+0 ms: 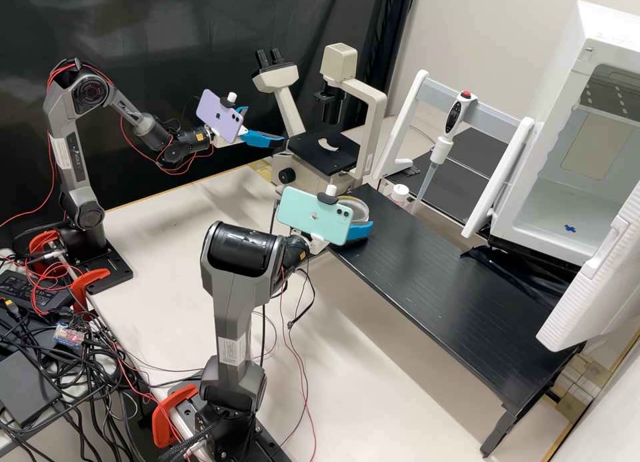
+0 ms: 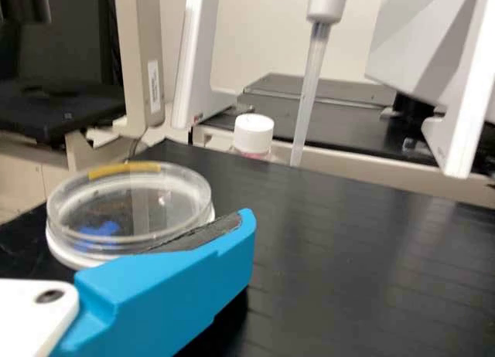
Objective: Move the petri dish to the incubator
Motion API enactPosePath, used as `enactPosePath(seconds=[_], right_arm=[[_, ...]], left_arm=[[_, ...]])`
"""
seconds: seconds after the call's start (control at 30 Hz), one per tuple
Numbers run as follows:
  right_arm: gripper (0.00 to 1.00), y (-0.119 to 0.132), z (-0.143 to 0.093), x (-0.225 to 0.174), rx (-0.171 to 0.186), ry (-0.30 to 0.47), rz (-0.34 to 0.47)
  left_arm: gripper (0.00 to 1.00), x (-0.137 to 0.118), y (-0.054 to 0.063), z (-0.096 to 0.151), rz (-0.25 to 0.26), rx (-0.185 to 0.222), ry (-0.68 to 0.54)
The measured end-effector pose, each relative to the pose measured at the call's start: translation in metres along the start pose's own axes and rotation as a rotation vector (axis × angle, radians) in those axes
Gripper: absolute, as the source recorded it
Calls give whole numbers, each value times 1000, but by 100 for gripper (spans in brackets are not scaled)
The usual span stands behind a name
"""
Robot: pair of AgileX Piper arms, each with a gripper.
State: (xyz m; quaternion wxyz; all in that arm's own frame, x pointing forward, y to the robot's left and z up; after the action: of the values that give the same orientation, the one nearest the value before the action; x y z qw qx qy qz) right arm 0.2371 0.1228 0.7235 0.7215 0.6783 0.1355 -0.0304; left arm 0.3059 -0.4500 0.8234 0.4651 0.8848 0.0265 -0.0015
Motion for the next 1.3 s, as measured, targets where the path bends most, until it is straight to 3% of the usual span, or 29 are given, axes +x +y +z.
enactPosePath(seconds=[0.2, 0.23, 0.83, 1.3], right_arm=[[100, -7, 0, 9, -11, -7, -2], [0, -8, 0, 10, -12, -7, -3], [0, -4, 5, 13, 17, -8, 3], [0, -3, 6, 13, 18, -12, 6]], left_arm=[[100, 0, 0, 0, 0, 0, 0], [100, 0, 0, 0, 0, 0, 0], [100, 0, 0, 0, 0, 0, 0], [100, 0, 0, 0, 0, 0, 0]])
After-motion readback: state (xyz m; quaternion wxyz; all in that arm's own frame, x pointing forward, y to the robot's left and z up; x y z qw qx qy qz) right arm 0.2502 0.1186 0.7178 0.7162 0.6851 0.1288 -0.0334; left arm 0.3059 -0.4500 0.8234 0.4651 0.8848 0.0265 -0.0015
